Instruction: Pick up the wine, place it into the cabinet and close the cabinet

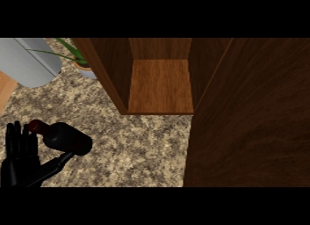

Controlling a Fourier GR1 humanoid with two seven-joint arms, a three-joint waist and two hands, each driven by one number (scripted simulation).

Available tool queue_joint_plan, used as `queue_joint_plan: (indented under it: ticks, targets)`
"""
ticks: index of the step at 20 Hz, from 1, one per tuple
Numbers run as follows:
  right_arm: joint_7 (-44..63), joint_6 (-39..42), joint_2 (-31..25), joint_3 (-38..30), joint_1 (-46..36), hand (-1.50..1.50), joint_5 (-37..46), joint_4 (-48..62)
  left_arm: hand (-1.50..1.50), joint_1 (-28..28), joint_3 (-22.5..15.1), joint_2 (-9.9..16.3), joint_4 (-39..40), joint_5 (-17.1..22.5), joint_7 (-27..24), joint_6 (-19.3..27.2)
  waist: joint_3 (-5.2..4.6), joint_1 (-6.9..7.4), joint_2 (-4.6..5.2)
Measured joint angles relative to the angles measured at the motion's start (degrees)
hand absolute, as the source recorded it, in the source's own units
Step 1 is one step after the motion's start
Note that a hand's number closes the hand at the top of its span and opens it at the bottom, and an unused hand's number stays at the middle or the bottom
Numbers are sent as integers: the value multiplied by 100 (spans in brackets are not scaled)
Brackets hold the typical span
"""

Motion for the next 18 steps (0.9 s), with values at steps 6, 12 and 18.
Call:
queue_joint_plan:
  ticks: [6,12,18]
  targets:
    - [-286,150,81,168,360,-150,11,-17,-150,-94,-106,-78,535,12,-483,-46,1,-13,-2]
    - [-129,118,72,82,170,-150,8,-12,-150,-286,24,3,1099,114,-779,-271,0,-5,0]
    - [-23,160,31,-47,103,-150,-18,-16,-150,-368,10,-40,1323,91,-894,-245,1,-2,-1]
